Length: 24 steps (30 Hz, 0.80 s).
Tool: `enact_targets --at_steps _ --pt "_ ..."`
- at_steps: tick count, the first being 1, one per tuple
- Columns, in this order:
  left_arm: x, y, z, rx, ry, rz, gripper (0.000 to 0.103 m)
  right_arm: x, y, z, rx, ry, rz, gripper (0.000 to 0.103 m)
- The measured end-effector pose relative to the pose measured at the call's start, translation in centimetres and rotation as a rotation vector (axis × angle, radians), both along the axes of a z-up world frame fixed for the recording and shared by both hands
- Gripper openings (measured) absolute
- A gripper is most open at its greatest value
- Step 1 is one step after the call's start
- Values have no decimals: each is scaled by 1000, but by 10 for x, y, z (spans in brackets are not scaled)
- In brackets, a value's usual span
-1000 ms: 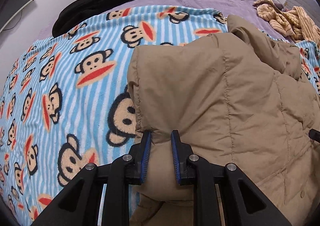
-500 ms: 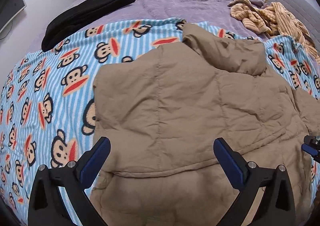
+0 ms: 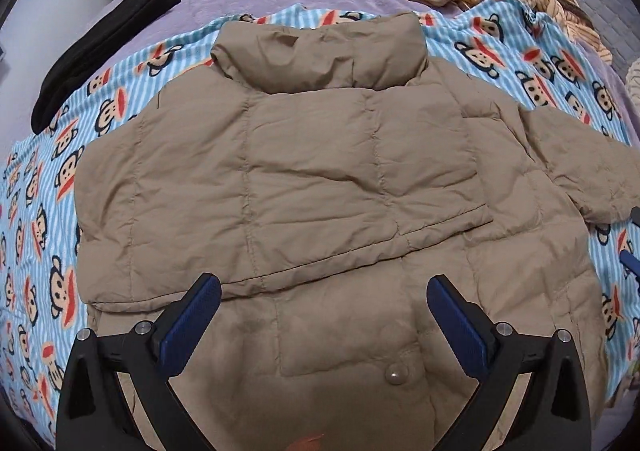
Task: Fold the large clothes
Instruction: 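Grasp the other jacket sleeve with the right tool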
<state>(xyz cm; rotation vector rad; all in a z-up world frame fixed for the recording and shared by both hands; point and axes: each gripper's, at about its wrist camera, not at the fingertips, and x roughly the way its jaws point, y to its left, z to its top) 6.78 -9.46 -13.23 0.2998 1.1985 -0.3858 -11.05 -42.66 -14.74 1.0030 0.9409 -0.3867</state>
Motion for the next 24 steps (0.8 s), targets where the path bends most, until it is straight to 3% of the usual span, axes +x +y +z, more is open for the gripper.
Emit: enact_targets --at_steps 2,3,6,11,19,24 --pt "-4 -11 -2 37 -14 -10 103 -8 -17 1 -12 1 -30 94" --pt "-3 -13 -4 37 -5 -11 103 -11 -24 0 -12 -3 -38 103" --pt "-4 -22 -12 27 57 -15 103 -19 -46 -3 -5 -7 -65 103" --pt "-9 -38 -11 13 51 -29 103 -25 -88 -14 58 8 -132 103" --pt "-5 -59 -7 -17 53 -25 103 -42 -168 -24 159 -122 -335 103" --pt "-1 -64 -9 -32 66 -15 103 -41 -204 -26 238 -255 -416 103"
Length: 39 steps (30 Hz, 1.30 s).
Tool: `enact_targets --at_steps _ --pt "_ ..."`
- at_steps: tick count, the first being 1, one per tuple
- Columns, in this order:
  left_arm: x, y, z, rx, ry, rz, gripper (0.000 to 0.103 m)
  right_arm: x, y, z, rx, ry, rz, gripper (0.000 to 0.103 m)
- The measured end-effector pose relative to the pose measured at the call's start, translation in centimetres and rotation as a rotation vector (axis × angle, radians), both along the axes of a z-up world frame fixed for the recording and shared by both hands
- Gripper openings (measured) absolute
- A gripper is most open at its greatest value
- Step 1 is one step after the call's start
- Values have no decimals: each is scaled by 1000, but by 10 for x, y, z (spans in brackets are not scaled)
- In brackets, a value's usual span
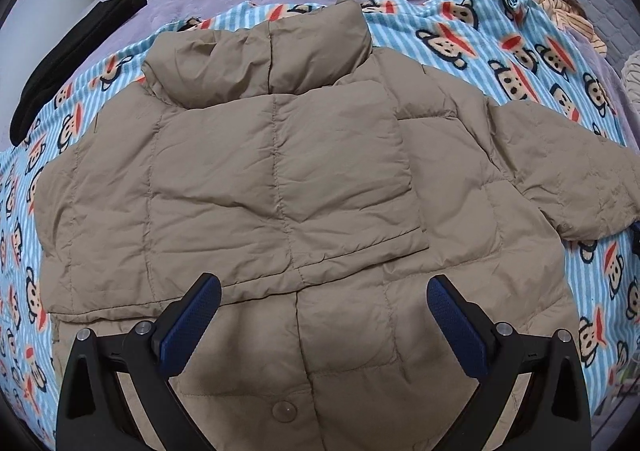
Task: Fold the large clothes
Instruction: 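Grasp the other jacket sleeve with the right tool, then fold the held sleeve across the jacket body with the right tool and release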
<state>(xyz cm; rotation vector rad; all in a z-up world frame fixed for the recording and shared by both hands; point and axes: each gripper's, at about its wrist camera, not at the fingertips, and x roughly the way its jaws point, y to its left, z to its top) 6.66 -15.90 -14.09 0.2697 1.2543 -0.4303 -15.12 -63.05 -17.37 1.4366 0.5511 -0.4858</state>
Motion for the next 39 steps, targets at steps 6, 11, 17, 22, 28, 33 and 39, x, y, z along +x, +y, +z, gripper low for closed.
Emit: enact_targets --at_steps 6,11,17,22,28,33,39 --pt "2 0 -3 7 17 3 103 8 -11 -17 154 -114 -80 61" --pt "6 13 -7 3 56 13 103 27 -2 -15 194 -165 -51 11" --pt "16 46 7 -37 -7 84 103 91 28 39 55 -223 153 11" --pt "30 83 18 -37 -73 142 103 163 86 85 -93 -237 382 11" --pt "55 135 22 -54 -110 257 103 240 219 120 -348 -186 754 11" --pt "67 165 10 -63 -111 313 103 262 329 70 -419 -25 982 11" --pt "67 178 -10 -69 -90 321 103 251 358 -8 -346 140 1000 11"
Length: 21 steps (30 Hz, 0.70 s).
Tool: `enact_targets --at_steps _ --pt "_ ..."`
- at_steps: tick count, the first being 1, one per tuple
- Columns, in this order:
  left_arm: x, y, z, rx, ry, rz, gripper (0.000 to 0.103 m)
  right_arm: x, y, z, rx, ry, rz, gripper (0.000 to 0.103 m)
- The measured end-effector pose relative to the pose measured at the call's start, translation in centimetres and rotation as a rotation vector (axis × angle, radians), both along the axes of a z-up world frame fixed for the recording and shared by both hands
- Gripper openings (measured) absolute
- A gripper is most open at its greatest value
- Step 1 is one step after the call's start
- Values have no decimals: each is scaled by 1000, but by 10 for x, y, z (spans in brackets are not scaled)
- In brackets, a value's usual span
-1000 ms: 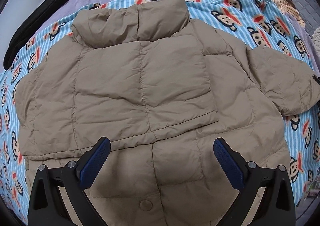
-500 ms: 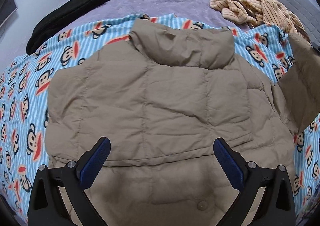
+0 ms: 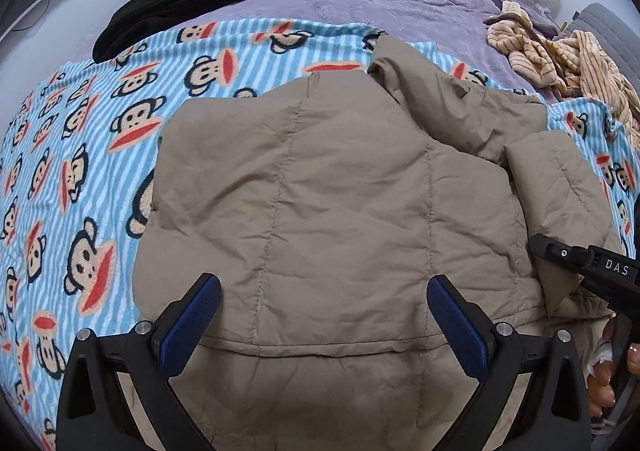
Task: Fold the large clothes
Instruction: 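Fold the held sleeve across the jacket body with the right tool and release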
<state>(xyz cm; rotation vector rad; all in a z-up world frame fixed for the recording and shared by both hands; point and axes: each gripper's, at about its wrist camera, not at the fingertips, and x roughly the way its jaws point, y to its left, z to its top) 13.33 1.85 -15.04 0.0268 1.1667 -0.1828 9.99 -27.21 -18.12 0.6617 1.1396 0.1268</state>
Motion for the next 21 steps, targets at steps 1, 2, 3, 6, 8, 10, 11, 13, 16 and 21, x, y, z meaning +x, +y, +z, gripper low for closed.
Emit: enact_targets --at_steps 1,2,3,6,8,10,11,13,16,21 --pt "1 0 -4 -3 7 0 103 3 -3 -7 0 9 -8 11" --pt "1 -1 -7 -6 13 1 103 4 -4 -12 -5 14 -10 11" --pt "2 -2 -8 -12 17 0 103 5 -4 -14 -12 18 -9 11" --pt "2 -7 -8 -29 17 -9 103 4 -4 -10 -22 38 -2 11" --pt "3 -10 -6 -38 13 -21 103 5 -6 -5 -21 48 -4 13" --pt "5 -12 -4 -43 8 -32 103 2 -10 5 2 41 -9 38" --pt "6 -12 -3 -44 6 -36 103 -2 -13 11 17 29 -19 65" --pt "9 -11 -3 -46 7 -40 103 -14 -23 25 35 -10 -58 74" --pt "12 -7 -4 -65 19 -34 103 -32 -45 36 79 -33 -153 74" --pt "17 0 -5 -132 41 -31 103 -45 -90 37 170 -60 -363 71"
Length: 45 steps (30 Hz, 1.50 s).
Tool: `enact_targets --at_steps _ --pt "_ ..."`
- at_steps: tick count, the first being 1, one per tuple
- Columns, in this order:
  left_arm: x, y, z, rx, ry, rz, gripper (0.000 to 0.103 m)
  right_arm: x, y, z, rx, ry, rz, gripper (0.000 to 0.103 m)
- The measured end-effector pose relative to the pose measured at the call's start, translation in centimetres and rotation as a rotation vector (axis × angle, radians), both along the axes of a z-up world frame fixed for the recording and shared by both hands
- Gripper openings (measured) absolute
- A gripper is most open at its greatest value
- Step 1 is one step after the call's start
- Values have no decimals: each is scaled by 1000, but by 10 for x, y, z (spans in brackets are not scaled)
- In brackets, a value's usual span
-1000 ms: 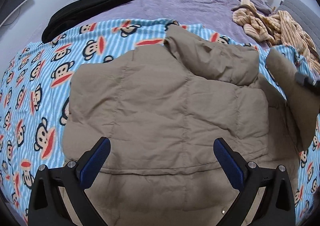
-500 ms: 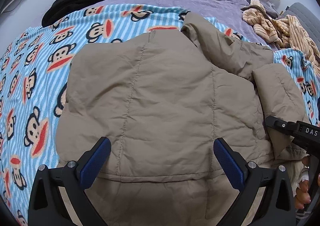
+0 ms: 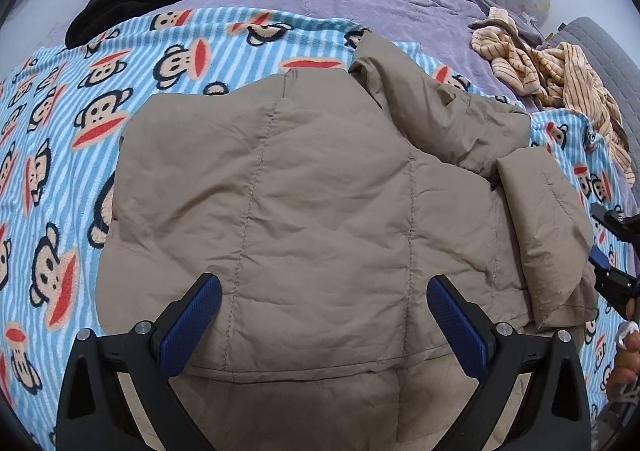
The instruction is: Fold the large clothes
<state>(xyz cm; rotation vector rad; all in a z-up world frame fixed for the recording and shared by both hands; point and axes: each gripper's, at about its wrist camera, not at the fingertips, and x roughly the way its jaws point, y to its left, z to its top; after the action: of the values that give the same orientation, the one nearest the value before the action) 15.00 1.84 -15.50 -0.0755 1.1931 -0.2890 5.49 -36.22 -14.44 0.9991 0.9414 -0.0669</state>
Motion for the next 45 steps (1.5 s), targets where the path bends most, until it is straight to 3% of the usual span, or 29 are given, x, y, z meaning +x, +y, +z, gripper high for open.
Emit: enact_targets --at_steps 1,3,4,11,18,23,30,32,34,35,36,37,38,42,45 --pt "1 2 1 -16 0 -3 103 3 -7 -1 20 -7 -35 64" --pt "4 6 5 -50 -2 -9 103 13 -10 0 18 -7 -49 17" --pt "5 10 8 -74 -6 -10 103 21 -6 3 -1 -17 -29 12" --pt "19 38 13 -225 26 23 103 59 110 35 -236 -134 409 10" --pt "22 37 9 -357 80 22 103 40 183 -3 -291 -36 649 10" --pt "24 11 9 -423 117 -61 103 31 195 -23 -271 43 687 11" --pt "41 -26 -2 -366 133 -93 102 13 163 -17 -234 59 618 11" --pt "47 -39 0 -329 107 -103 92 5 148 -17 -239 78 599 12" --pt "52 -53 -1 -301 111 -124 59 -5 131 -19 -246 101 574 15" --pt "55 -58 -3 -286 123 -129 47 -10 124 -21 -250 117 555 23" --pt "57 -61 -5 -274 136 -134 26 -15 116 -23 -253 131 538 37" --pt "58 -63 -7 -272 149 -137 20 -20 107 -23 -254 145 516 45" --pt "58 -62 -7 -277 147 -132 20 -24 98 -23 -247 149 491 57" --pt "53 -51 -3 -302 122 -115 14 -43 58 -22 -186 156 376 58" --pt "47 -43 0 -294 115 -105 12 -61 15 -31 -90 156 199 59"
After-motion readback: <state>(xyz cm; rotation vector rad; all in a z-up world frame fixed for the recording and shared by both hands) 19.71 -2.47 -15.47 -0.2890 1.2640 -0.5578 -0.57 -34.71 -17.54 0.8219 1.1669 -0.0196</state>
